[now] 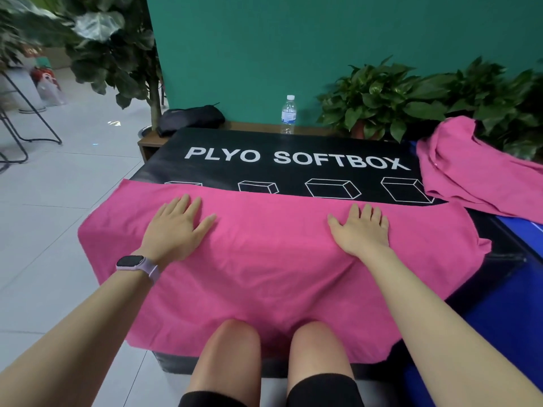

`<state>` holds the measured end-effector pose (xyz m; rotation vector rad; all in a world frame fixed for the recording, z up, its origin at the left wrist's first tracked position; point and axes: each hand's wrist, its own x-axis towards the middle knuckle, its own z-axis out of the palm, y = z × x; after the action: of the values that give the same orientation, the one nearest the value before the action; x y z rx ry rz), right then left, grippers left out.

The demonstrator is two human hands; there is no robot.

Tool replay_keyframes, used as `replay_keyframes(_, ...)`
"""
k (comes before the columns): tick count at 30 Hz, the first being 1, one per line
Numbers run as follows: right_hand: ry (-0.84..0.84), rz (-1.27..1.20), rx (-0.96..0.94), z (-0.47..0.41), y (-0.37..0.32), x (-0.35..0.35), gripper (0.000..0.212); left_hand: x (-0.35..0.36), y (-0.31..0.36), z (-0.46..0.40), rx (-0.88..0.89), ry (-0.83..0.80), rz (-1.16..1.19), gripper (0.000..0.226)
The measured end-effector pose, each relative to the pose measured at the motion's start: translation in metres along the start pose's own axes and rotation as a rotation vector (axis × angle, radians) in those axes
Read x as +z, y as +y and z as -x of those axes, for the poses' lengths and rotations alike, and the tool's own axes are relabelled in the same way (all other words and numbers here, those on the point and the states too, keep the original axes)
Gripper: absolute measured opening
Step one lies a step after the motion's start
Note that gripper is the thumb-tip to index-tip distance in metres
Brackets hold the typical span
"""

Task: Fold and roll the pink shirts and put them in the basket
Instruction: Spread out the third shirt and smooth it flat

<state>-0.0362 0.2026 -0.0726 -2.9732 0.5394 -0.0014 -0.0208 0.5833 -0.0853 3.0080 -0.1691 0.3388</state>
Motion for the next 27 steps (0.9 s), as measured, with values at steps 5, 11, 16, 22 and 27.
replay_keyframes(5,-0.069,0.017,-0.086,0.006,0.032,-0.008,0.094,-0.009,-0.006,0.013,-0.041,-0.188,0.028,0.1)
replay_keyframes(11,-0.086,0.046,-0.121,-0.011,0.031,-0.015,0.091,-0.023,0.045,-0.006,-0.246,-0.213,-0.111,0.109)
replay_keyframes(16,-0.062,0.024,-0.158,-0.016,0.04,-0.012,0.09,-0.011,0.105,-0.015,-0.323,-0.202,0.005,0.101)
replay_keyframes(22,-0.089,0.02,-0.194,-0.04,0.049,-0.012,0.087,-0.005,0.101,-0.035,-0.349,-0.236,0.003,0.106)
replay_keyframes(27,-0.093,0.025,-0.199,-0.062,0.044,-0.011,0.089,0.0,0.104,-0.056,-0.364,-0.247,-0.019,0.106)
